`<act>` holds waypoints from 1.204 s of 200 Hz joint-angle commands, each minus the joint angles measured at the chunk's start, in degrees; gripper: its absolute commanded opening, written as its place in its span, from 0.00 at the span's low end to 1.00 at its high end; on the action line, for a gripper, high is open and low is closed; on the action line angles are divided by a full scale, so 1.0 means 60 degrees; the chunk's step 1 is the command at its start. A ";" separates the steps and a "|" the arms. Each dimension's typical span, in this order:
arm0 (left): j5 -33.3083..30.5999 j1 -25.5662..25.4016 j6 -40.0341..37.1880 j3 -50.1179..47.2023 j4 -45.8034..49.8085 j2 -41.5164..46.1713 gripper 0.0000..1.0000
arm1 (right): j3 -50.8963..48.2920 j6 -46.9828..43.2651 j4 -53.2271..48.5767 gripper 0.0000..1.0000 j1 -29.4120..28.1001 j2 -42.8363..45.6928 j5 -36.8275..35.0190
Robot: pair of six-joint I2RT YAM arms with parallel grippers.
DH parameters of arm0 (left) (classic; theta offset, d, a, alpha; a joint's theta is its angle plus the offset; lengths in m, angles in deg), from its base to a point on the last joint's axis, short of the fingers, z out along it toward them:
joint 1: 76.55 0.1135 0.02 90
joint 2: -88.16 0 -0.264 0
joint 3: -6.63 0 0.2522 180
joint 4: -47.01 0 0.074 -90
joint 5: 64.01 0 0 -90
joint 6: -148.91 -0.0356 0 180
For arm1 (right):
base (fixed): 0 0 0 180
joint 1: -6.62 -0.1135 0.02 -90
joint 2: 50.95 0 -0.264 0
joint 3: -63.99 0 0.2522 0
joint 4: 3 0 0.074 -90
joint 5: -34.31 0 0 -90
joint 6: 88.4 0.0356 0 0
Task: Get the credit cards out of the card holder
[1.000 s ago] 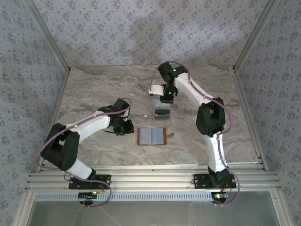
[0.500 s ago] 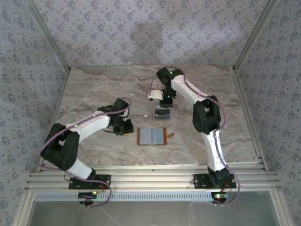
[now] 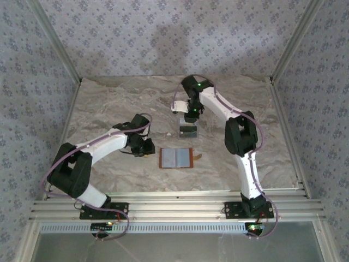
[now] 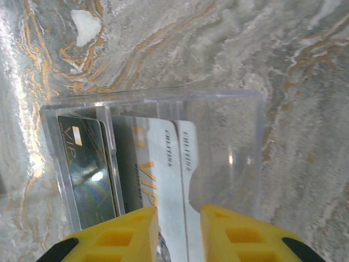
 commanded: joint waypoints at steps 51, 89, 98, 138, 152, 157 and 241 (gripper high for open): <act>0.0187 0.0053 -0.0013 0.0306 -0.0042 -0.0142 0.22 | -0.2069 0.1879 0.2249 0.30 -0.0245 0.2722 -0.0691; 0.0263 0.0086 -0.0006 0.0314 -0.0373 -0.0351 0.22 | -0.4295 0.6178 0.4369 0.31 -0.0554 0.4362 -0.0509; 0.0278 0.0131 0.0007 0.0314 -0.0481 -0.0400 0.22 | -0.4802 0.7399 0.4803 0.27 -0.0617 0.4707 -0.0488; 0.0767 0.0430 0.0045 0.0259 -0.1003 -0.0693 0.21 | -0.6794 1.2210 0.5903 0.22 -0.0847 0.5827 0.0854; 0.0912 0.0536 0.0051 0.0199 -0.1108 -0.0751 0.21 | -0.7324 1.3633 0.6095 0.20 -0.0973 0.5939 0.1310; 0.0994 0.0576 0.0056 0.0167 -0.1156 -0.0757 0.20 | -0.7474 1.4110 0.6116 0.20 -0.1048 0.5909 0.1426; 0.1493 0.1230 -0.0059 -0.0422 -0.1419 -0.0512 0.20 | -0.7230 1.5997 0.5668 0.27 -0.3096 0.3861 0.1762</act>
